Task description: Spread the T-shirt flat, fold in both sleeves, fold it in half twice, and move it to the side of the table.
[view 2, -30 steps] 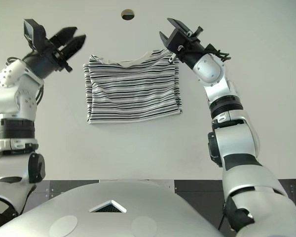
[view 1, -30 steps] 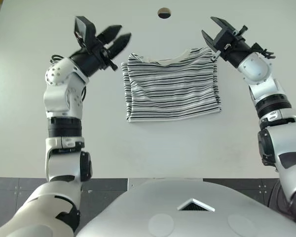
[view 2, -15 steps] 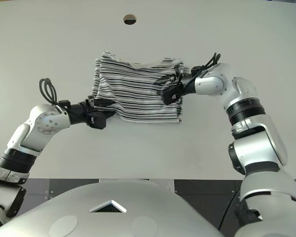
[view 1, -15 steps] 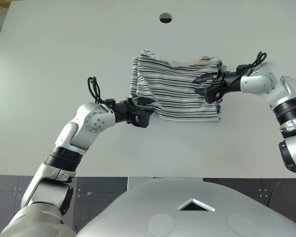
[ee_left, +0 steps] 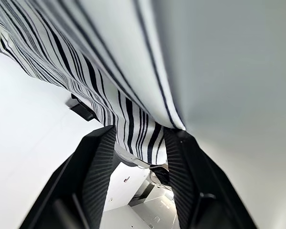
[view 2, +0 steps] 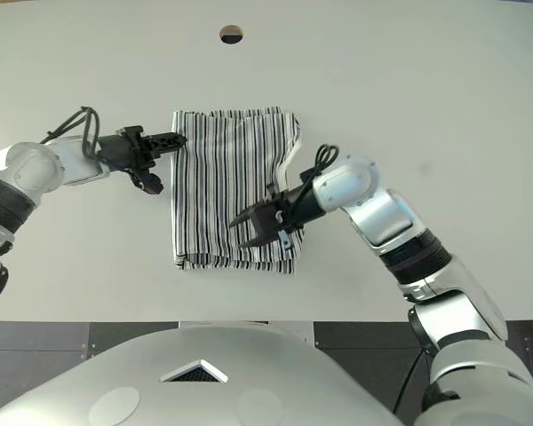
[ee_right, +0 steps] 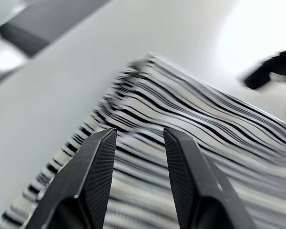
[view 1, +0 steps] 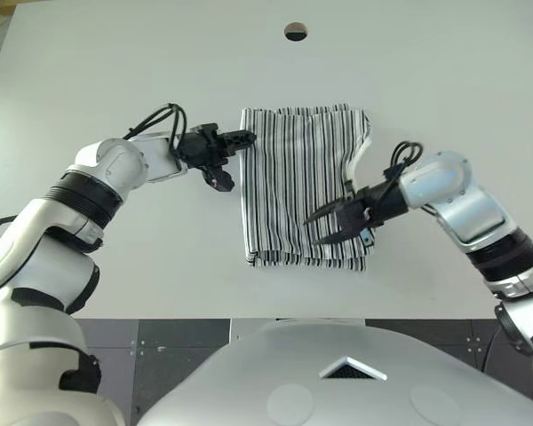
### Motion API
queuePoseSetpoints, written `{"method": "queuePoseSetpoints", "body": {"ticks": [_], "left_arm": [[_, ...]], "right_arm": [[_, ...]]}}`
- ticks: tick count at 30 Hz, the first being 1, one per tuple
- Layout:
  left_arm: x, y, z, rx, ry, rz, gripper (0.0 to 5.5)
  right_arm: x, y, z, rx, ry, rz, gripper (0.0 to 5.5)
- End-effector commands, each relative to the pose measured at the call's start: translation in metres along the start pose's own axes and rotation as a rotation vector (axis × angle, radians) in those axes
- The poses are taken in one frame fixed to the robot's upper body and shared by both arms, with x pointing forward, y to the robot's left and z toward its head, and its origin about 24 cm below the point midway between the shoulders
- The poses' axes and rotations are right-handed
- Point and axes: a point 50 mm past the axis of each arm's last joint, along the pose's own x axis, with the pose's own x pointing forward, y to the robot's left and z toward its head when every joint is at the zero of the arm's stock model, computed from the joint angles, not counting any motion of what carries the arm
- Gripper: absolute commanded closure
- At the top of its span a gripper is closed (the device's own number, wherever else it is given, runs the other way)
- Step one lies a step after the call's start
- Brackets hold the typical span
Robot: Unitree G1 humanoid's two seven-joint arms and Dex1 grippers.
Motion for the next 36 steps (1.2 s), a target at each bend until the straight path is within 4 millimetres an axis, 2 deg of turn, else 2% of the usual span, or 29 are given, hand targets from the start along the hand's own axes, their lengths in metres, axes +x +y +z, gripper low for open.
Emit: {"method": "queuePoseSetpoints", "body": {"ticks": [1,4,7,9,12,16,19,22,25,29,36], "left_arm": [[-0.022,0.014,-0.006,-0.271,0.099,0.221,3.62],[-0.045,0.043,0.004,-0.649,0.067,0.469,3.62],[-0.070,0.054,0.016,-0.876,-0.017,0.526,3.62],[-0.088,0.046,0.031,-0.966,-0.073,0.441,3.59],[-0.113,0.027,0.071,-1.158,-0.201,0.215,3.07],[-0.128,0.016,0.114,-1.321,-0.320,-0.003,2.46],[-0.123,0.014,0.135,-1.311,-0.358,-0.087,1.99],[-0.108,0.008,0.142,-1.139,-0.338,-0.146,1.99],[-0.098,0.007,0.148,-1.052,-0.316,-0.130,1.99],[-0.093,0.005,0.153,-1.009,-0.310,-0.128,1.99],[-0.085,0.006,0.152,-0.985,-0.302,-0.101,1.99]], "right_arm": [[-0.026,-0.008,0.007,0.033,-0.076,-0.152,3.68],[-0.048,-0.003,0.005,0.103,-0.146,-0.246,3.68],[-0.067,0.016,-0.006,0.147,-0.141,-0.294,3.68],[-0.080,0.036,-0.022,0.117,-0.052,-0.314,3.53],[-0.100,0.071,-0.047,0.133,0.019,-0.300,2.93],[-0.111,0.102,-0.054,0.154,0.053,-0.259,2.23],[-0.104,0.111,-0.056,0.095,0.086,-0.198,1.78],[-0.082,0.117,-0.056,-0.148,0.178,-0.124,1.78],[-0.065,0.120,-0.057,-0.333,0.200,-0.091,1.78],[-0.050,0.123,-0.061,-0.422,0.192,-0.067,1.78],[-0.030,0.115,-0.070,-0.473,0.191,-0.079,1.78]]}}
